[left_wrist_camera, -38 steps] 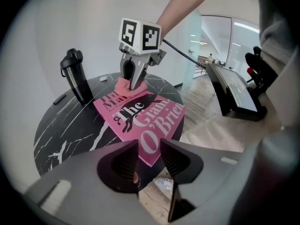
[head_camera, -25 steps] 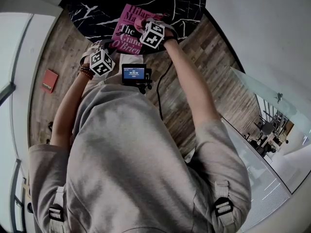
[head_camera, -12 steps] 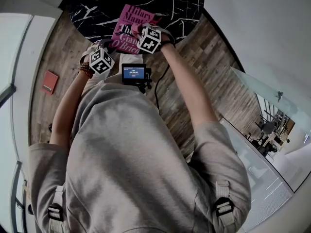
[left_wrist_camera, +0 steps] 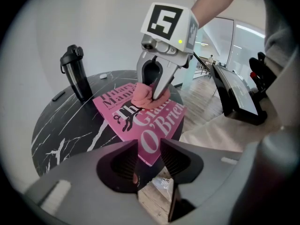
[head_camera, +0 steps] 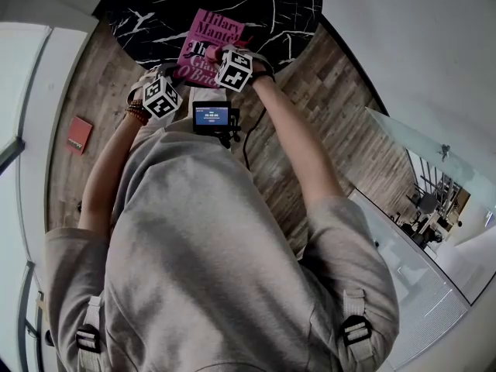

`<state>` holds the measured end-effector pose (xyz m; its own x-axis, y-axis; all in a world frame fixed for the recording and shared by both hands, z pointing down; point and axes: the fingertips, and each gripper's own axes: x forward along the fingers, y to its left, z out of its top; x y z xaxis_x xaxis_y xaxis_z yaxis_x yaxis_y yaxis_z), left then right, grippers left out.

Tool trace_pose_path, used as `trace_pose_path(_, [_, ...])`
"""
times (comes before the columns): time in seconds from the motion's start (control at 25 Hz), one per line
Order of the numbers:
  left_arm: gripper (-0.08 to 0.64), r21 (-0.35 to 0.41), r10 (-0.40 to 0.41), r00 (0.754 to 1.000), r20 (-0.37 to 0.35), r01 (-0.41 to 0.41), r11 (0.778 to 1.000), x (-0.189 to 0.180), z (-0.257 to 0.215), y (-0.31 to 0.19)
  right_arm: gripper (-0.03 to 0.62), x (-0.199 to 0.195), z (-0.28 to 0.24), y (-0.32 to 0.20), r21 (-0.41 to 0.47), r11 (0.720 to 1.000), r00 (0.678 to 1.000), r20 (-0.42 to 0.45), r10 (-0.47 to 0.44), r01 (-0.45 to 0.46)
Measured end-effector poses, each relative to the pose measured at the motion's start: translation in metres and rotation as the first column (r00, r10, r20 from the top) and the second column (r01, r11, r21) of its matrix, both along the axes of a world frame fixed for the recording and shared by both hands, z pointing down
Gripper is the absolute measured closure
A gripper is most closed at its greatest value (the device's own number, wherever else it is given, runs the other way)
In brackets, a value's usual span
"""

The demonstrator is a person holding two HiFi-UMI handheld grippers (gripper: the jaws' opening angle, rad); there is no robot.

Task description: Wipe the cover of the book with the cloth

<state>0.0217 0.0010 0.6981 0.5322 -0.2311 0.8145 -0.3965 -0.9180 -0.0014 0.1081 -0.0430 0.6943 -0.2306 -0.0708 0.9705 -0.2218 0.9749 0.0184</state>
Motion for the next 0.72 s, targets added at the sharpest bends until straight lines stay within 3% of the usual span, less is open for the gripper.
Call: trace_pose_path(0.72, [0.420,-0.008,-0.008,1.000,-0.016,0.008,1.000,0.000,0.000,-0.001,0.494,-0.013,-0.001,0.035,-0.099,0.994,0.999,0.022,-0.033,0.035])
